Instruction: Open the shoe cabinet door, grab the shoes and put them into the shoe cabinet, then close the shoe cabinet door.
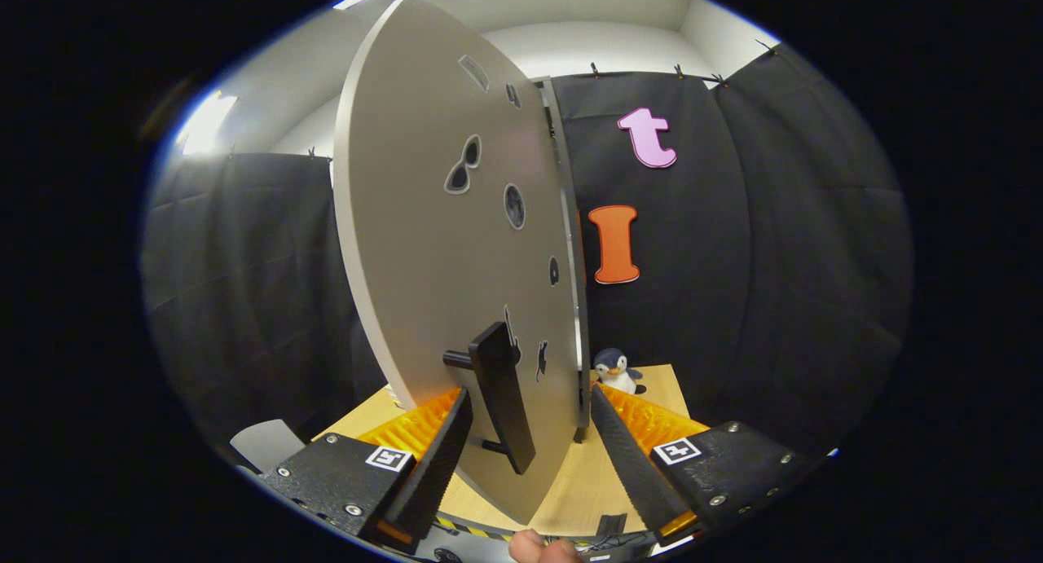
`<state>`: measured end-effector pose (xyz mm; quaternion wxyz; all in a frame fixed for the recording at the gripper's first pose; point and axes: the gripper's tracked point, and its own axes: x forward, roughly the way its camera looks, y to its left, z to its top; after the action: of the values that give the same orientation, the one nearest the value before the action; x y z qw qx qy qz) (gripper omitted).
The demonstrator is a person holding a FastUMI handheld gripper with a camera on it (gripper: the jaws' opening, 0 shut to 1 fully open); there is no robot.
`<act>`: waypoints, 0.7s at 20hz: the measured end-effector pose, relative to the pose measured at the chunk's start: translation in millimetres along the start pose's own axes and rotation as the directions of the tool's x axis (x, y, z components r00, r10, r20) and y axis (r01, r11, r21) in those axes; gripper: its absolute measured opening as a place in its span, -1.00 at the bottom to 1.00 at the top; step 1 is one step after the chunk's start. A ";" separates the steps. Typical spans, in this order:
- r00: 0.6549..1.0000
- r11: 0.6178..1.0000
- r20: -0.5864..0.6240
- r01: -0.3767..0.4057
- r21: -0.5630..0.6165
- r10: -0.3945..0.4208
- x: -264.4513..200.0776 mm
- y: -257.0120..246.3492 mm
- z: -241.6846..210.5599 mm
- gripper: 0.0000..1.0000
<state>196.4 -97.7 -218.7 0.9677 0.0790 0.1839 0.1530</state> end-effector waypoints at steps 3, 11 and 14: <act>1.000 1.000 -0.002 0.009 -0.021 -0.009 20.1 31.4 2.5 0.85; 0.993 0.993 0.022 0.119 -0.001 -0.119 87.1 107.7 5.8 0.88; 0.980 0.980 0.031 0.198 -0.027 -0.197 109.7 124.1 10.4 0.94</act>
<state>264.3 53.7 -219.6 0.9817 0.0480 0.1749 0.0579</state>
